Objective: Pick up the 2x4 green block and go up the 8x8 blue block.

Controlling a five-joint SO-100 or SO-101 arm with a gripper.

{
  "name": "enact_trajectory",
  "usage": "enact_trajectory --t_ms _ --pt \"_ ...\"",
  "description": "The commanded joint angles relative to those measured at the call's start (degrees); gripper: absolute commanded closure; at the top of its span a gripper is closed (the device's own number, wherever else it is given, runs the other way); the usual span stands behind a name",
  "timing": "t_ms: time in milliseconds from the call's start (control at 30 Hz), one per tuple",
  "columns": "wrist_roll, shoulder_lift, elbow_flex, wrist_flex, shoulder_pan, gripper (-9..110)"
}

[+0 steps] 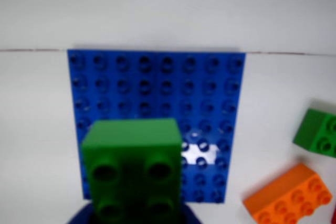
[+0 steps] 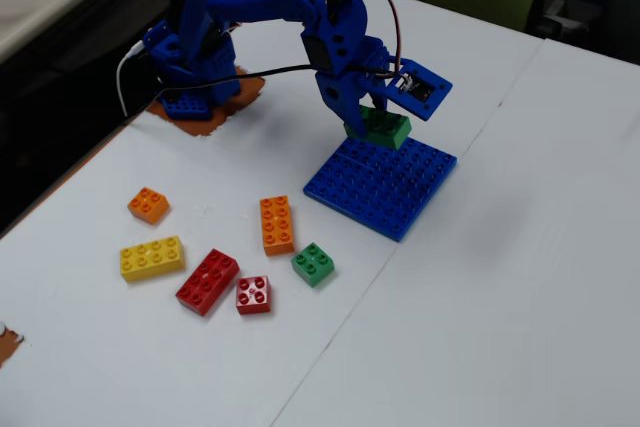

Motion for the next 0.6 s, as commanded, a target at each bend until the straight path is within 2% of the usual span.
enact_trajectory --t_ms 0,567 --pt "0.26 0.70 -2.90 0.00 0.53 101" --pt "1.14 2.37 -5.36 2.90 0.35 101"
